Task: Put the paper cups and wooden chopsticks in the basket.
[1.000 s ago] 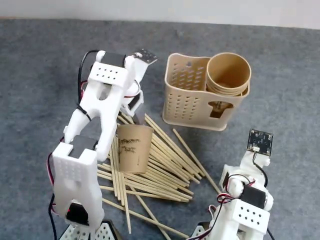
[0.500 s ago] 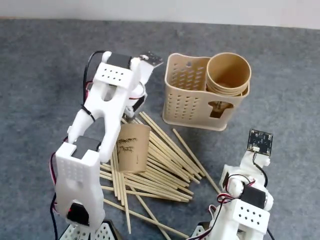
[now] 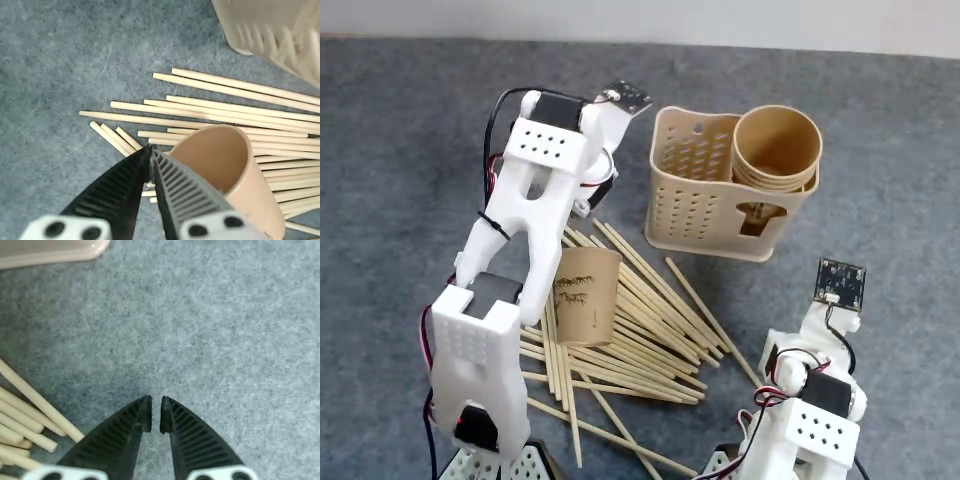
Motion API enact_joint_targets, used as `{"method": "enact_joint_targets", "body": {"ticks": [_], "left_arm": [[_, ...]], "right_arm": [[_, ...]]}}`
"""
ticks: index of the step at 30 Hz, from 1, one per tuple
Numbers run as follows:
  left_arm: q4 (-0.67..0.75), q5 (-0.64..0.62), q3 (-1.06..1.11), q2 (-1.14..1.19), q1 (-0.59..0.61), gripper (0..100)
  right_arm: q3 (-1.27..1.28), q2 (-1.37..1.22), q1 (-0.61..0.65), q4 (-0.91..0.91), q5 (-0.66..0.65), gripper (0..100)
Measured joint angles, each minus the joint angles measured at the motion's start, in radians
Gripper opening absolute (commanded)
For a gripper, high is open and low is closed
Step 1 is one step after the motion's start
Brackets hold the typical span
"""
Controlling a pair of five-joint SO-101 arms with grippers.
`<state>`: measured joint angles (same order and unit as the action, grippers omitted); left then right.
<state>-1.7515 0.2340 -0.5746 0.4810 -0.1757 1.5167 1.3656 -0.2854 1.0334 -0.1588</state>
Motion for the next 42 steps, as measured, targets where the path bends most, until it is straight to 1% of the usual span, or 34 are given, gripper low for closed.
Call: {"method": "enact_joint_targets", "body": {"ticks": [4,6,10,16,22,29,31,32,36,37,42], "left_arm": [[0.0,0.0,0.0,-0.08,-0.002,15],[0.0,0.0,0.017,-0.132,-0.008,19],[0.0,-0.002,0.126,-0.247,-0.052,20],[0.0,-0.055,0.288,-0.359,-0.115,20],[0.009,-0.06,0.354,-0.344,-0.121,20],[0.072,-0.061,0.356,-0.203,-0.121,20],[0.08,-0.06,0.356,-0.186,-0.12,19],[0.081,-0.061,0.354,-0.18,-0.118,16],[0.081,-0.064,0.356,-0.167,-0.117,3],[0.081,-0.064,0.356,-0.167,-0.117,1],[0.071,-0.052,0.351,-0.167,-0.117,1]], "right_arm": [[0.0,0.0,0.0,0.0,0.0,4.6],[0.0,0.0,0.0,0.0,0.0,4.6],[0.0,0.0,0.0,0.0,0.0,4.6],[0.0,0.0,0.0,0.0,0.0,4.6],[0.0,0.0,0.0,0.0,0.0,4.6],[0.0,0.0,0.0,0.0,0.0,4.6],[0.0,0.0,0.0,0.0,0.0,4.6],[0.0,0.0,0.0,0.0,0.0,4.6],[0.0,0.0,0.0,0.0,0.0,4.6],[0.0,0.0,0.0,0.0,0.0,4.6],[0.0,0.0,0.0,0.0,0.0,4.6]]}}
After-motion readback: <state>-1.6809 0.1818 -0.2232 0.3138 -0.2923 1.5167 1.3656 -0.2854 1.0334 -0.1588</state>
